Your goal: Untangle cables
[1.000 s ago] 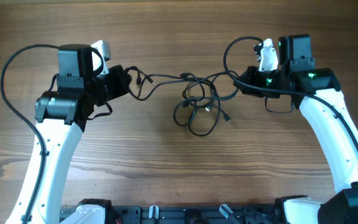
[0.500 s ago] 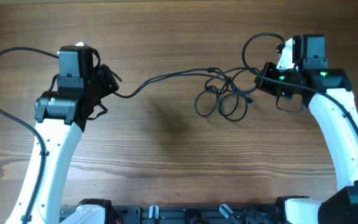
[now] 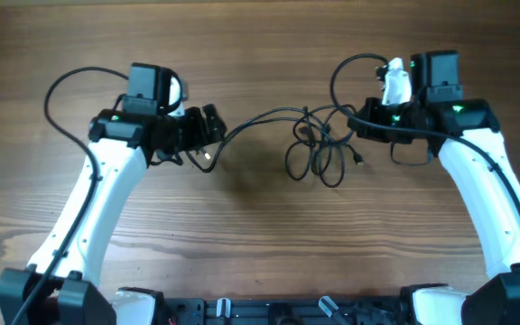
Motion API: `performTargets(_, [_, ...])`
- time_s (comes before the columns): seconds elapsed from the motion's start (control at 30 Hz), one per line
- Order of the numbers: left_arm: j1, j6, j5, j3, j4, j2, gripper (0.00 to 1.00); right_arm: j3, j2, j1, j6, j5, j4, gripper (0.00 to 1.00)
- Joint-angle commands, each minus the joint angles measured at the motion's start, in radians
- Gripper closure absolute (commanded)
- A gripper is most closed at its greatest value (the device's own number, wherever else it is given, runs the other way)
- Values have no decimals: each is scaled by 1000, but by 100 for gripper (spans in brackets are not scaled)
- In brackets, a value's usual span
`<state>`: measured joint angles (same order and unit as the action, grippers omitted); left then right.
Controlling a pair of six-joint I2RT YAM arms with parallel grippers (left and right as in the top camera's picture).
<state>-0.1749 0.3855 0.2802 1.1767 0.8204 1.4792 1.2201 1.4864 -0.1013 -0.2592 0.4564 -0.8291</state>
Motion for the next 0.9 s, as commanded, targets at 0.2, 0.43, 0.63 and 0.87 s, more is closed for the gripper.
performTargets(0.2, [-72,-139,121,106,-89,-2,0,12,0,-24,19,31,9,95])
performTargets(0.43, [-217,31,107,106,-211,89,22,10,0,-24,19,31,8,95])
performTargets(0.63, [-370,223,-29,106,-359,198,37,4,0,-24,19,31,6,96])
performTargets(0.87, [-511,387,-201,106,-455,291,51,-5,2,-24,20,31,5,96])
